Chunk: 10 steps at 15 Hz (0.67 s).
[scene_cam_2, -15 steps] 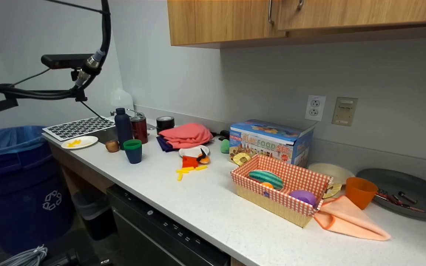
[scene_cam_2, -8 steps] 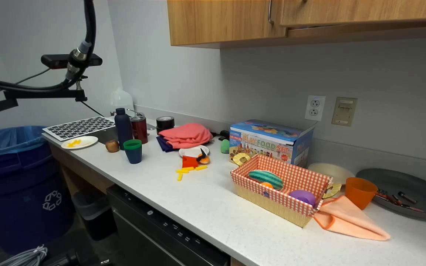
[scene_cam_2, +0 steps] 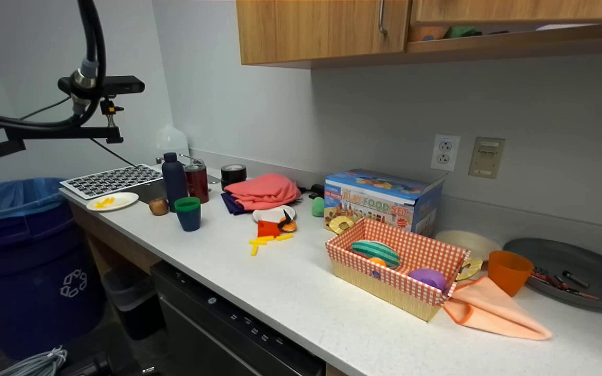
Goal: Open the overhead cabinet door, pick up some plush toys from the basket and put them in the open cabinet, and then close the cabinet
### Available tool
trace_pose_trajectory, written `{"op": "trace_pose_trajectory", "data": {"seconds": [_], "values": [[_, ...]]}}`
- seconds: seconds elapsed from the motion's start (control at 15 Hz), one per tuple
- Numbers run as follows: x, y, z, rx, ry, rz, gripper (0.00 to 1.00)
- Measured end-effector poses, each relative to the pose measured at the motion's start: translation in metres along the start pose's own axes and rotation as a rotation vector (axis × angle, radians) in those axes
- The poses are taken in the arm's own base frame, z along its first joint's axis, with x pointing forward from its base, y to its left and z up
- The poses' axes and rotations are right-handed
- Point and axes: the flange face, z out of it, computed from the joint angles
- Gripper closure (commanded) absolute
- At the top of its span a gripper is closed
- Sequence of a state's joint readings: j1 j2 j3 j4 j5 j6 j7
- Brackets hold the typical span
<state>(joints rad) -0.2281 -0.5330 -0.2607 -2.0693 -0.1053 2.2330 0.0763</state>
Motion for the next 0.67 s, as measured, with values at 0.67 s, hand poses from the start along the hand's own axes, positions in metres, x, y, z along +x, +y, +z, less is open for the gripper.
{"op": "trace_pose_trajectory", "data": {"seconds": [0.67], "values": [[-0.0001,-0.0044,0.0009,0.021,0.006,-0.011,0.0]]}}
